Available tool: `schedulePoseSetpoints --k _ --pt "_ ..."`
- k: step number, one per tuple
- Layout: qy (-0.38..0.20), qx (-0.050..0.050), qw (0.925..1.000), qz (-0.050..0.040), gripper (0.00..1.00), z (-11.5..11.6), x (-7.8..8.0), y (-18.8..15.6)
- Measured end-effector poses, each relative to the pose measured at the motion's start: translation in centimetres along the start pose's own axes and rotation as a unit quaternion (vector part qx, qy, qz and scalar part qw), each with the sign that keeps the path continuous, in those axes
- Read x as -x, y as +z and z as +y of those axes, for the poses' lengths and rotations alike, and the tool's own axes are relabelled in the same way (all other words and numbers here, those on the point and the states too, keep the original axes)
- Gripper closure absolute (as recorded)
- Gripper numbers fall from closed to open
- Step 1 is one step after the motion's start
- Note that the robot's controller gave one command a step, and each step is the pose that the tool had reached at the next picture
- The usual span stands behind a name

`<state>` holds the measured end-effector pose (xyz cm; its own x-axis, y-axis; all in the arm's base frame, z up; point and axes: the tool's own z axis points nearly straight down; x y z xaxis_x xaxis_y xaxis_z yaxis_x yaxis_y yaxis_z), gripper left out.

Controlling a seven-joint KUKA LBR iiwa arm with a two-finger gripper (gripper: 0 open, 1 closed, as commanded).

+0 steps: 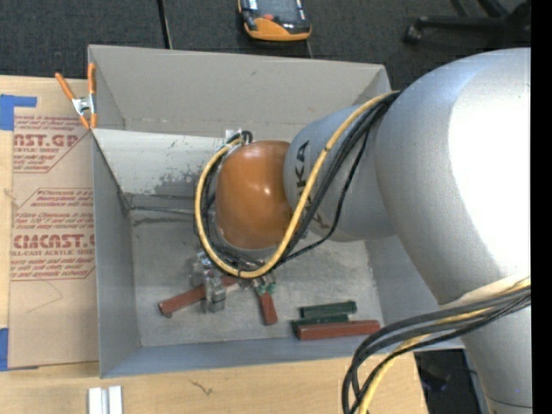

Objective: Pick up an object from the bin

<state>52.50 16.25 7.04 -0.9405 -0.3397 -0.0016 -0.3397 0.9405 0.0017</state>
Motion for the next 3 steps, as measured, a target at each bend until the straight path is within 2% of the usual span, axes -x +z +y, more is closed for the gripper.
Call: schedulePoseSetpoints --k 2,3 --pt "0.000 0.000 1.0000 0.0034 1.00 0.0 -0.2 -0.6" --pt "0.000 0.000 1.0000 0.0047 1.00 0.0 -0.3 -2.6"
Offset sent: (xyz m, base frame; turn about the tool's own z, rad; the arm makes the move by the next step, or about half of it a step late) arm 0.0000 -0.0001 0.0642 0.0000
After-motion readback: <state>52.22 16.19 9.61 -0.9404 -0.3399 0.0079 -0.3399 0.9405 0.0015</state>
